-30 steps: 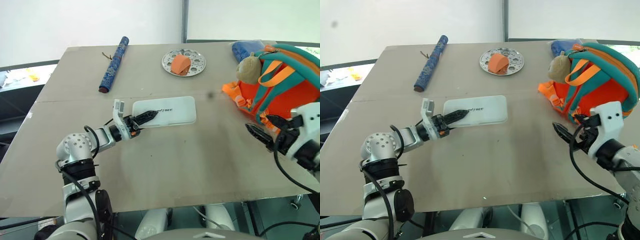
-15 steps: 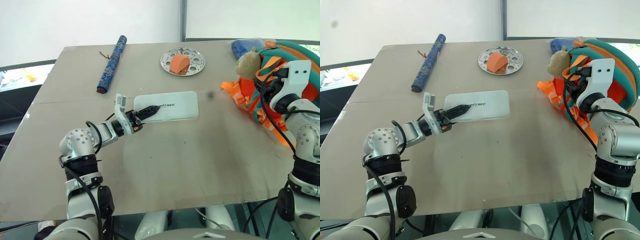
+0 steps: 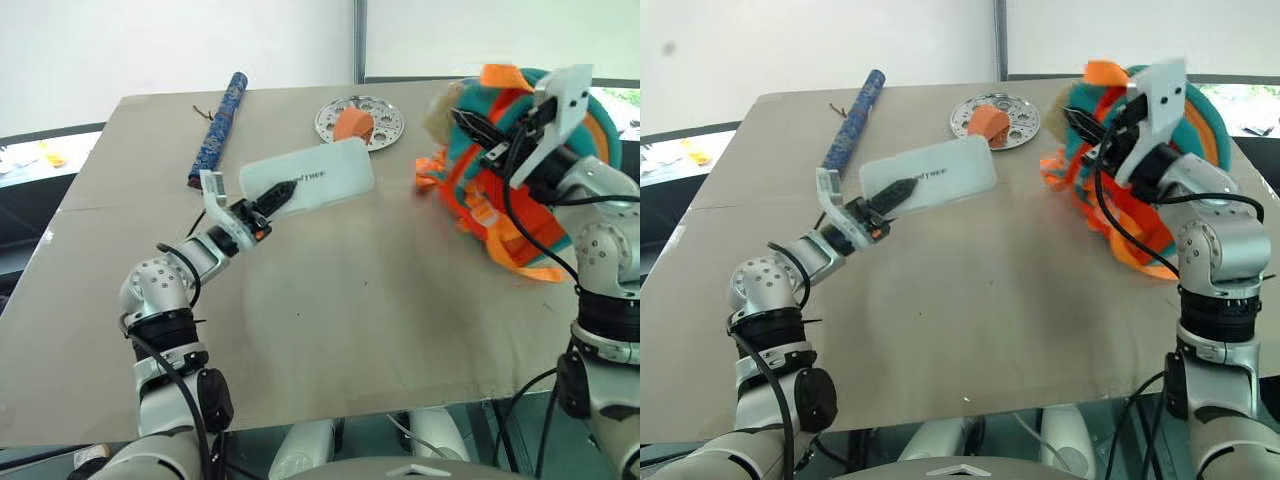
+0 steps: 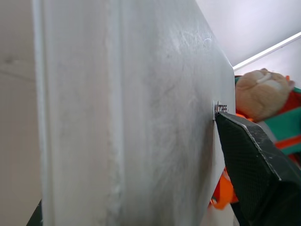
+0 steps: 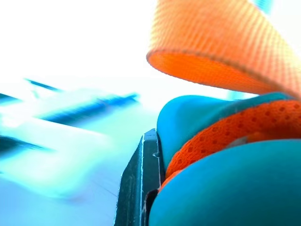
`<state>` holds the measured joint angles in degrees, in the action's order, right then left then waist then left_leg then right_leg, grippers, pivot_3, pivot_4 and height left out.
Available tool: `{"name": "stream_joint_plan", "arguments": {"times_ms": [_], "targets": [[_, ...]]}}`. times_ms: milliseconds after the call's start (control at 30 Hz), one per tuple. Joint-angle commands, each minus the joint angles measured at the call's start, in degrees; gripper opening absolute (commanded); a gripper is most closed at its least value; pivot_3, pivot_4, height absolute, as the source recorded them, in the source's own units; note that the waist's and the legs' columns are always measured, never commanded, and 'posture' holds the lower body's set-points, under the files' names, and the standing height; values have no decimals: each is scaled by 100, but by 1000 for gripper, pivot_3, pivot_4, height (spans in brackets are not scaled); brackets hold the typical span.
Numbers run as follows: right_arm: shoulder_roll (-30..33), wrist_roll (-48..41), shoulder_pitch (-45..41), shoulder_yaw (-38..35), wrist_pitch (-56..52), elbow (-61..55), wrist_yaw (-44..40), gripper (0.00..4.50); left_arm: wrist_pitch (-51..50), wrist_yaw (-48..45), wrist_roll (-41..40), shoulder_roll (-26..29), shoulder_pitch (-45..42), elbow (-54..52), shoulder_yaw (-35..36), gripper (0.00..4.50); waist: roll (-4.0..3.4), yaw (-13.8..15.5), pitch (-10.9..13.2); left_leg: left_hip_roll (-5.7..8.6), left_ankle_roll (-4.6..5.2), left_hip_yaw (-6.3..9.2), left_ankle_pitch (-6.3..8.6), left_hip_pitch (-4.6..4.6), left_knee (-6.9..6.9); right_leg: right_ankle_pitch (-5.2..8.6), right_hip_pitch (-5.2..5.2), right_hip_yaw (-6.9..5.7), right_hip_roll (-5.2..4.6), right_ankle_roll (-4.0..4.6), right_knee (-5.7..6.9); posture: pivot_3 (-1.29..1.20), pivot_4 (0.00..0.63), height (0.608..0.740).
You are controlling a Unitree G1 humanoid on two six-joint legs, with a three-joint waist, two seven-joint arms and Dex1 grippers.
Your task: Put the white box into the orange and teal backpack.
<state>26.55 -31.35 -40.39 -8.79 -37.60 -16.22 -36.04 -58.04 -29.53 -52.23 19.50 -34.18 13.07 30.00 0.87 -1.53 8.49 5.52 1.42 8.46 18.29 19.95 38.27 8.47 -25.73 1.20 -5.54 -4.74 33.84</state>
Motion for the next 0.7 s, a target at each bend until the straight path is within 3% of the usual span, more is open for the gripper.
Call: {"name": "stream_joint_plan", "arguments": {"times_ms": [33, 167, 200, 333, 500, 700], "targets": [[274, -336, 123, 295, -139, -775, -427, 0, 444, -151, -138, 95, -148, -169, 162, 2784, 0, -13, 0, 0, 0, 1, 0, 4, 1, 0, -1, -8, -3, 0, 0, 0, 150, 737], [880, 57, 1032, 829, -150, -800, -763, 0, 1290, -372, 282, 206, -150, -364, -54, 2784, 4, 96, -1, 13, 4, -1, 2, 9, 5, 0, 1, -61, -33, 0, -4, 0, 150, 737], [1052, 300, 1272, 936, 64, -694, -827, 0, 1943, -517, 564, 147, -135, -429, -140, 2784, 5, 137, 0, 19, 7, 0, 4, 10, 6, 0, 3, -69, -40, 0, -4, 0, 150, 737], [1287, 496, 1687, 783, 319, -439, -825, 0, 3015, -1644, 1010, 362, -6, -670, -649, 2784, 7, 161, 1, 28, 12, -12, 5, 9, 19, -8, 6, -65, -48, -9, -8, 0, 150, 737], [1218, 255, 1614, 601, 274, -483, -814, 0, 3960, -2252, 1342, 339, -110, -795, -1076, 2784, 8, 162, 0, 15, 10, -21, 4, -13, 24, -14, 22, -60, -32, 1, 2, 0, 150, 737], [1202, -885, 1366, 152, -316, -845, -1012, 0, 5055, -2633, 1954, 208, -204, -530, -1634, 2784, 8, 191, 0, 15, 12, -10, 5, -2, 21, -15, 15, -61, -36, 2, -10, 0, 150, 737]]}}
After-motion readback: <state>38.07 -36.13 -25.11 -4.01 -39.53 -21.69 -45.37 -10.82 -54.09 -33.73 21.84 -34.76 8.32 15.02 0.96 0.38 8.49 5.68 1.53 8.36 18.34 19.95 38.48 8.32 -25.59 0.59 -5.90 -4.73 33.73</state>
